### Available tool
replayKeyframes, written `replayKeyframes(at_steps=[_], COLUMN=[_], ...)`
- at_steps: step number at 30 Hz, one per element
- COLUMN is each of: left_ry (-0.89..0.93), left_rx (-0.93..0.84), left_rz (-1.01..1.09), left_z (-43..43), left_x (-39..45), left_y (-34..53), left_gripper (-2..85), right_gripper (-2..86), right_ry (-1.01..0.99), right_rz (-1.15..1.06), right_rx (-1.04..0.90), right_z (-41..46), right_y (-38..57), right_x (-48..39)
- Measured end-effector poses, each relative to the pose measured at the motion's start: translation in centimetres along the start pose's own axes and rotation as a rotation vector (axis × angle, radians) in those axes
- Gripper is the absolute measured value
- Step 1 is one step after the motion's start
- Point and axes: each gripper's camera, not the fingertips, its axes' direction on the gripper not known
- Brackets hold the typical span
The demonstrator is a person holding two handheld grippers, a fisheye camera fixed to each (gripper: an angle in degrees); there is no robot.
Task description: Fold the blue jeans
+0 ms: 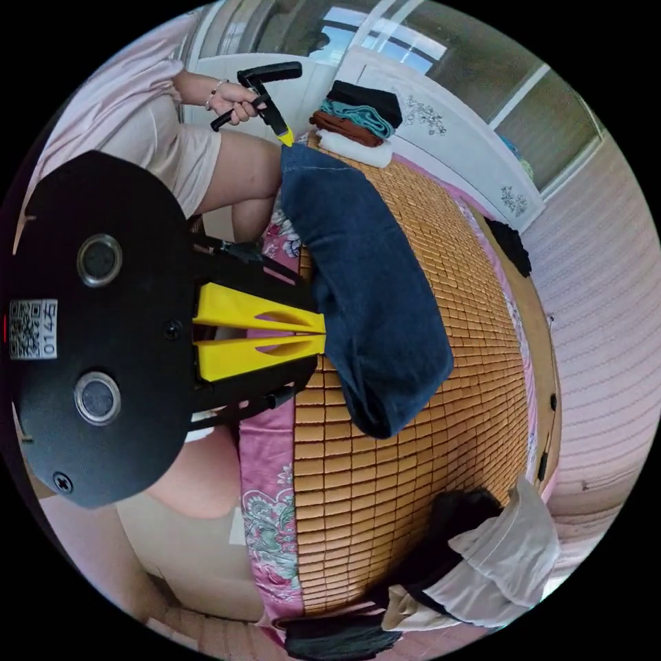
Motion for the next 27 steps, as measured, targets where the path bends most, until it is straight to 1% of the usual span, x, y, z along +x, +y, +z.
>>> replayKeyframes(at_steps=[1,3,5,7,9,11,14,15,18,19,20,21,22,25,27], left_ry=[0.001,-0.013,-0.022,-0.027,-0.069,-0.123,-0.185,-0.192,-0.210,-0.214,-0.212,-0.165,-0.160,-0.169,-0.167], left_rx=[0.002,0.023,0.038,0.058,0.112,0.150,0.176,0.156,0.062,0.041,-0.031,-0.137,-0.145,-0.137,-0.089], left_rz=[-0.003,-0.003,-0.012,-0.021,-0.045,-0.077,-0.129,-0.127,-0.138,-0.138,-0.140,-0.150,-0.159,-0.082,0.028], left_z=[-0.5,-2.9,-4.8,-6.8,-9.7,-11.7,-13.2,-12.9,-11.0,-10.4,-9.0,-7.4,-7.2,-8.8,-11.2], left_x=[-0.2,-1.0,-1.6,-2.3,-3.5,-4.6,-6.4,-7.1,-8.5,-8.7,-9.0,-9.2,-9.1,-6.8,-3.6], left_y=[-0.3,-1.5,-2.3,-3.0,-3.9,-4.6,-6.3,-7.3,-10.0,-10.5,-11.3,-12.0,-12.1,-12.2,-11.4], left_gripper=[-1.0,-0.9,-0.8,-0.6,0.2,2.6,9.2,11.1,13.5,13.5,13.4,12.3,11.7,3.9,0.6], right_gripper=[0.8,2.5,4.5,5.4,6.2,7.3,8.9,9.7,13.0,13.5,13.6,13.7,13.7,13.6,13.7], right_ry=[0.001,0.045,0.087,0.122,0.107,0.077,0.033,0.027,0.012,0.002,-0.014,-0.024,-0.028,-0.064,-0.120], right_rz=[-0.069,-0.331,-0.482,-0.565,-0.630,-0.646,-0.656,-0.641,-0.597,-0.589,-0.569,-0.549,-0.540,-0.486,-0.428], right_rx=[-0.003,-0.020,-0.030,-0.034,-0.057,-0.079,-0.111,-0.109,-0.132,-0.136,-0.138,-0.142,-0.142,-0.134,-0.124], right_z=[0.6,3.4,5.8,8.2,11.0,12.7,14.6,15.1,16.5,16.8,17.2,17.6,17.8,18.5,18.9], right_y=[-0.4,-1.6,-2.1,-2.5,-2.9,-3.3,-4.4,-4.8,-5.9,-6.1,-6.4,-6.7,-6.9,-7.7,-8.5], right_x=[-1.5,-7.5,-11.2,-14.1,-16.6,-17.8,-19.2,-19.5,-19.7,-19.6,-19.3,-18.9,-18.7,-17.5,-16.3])
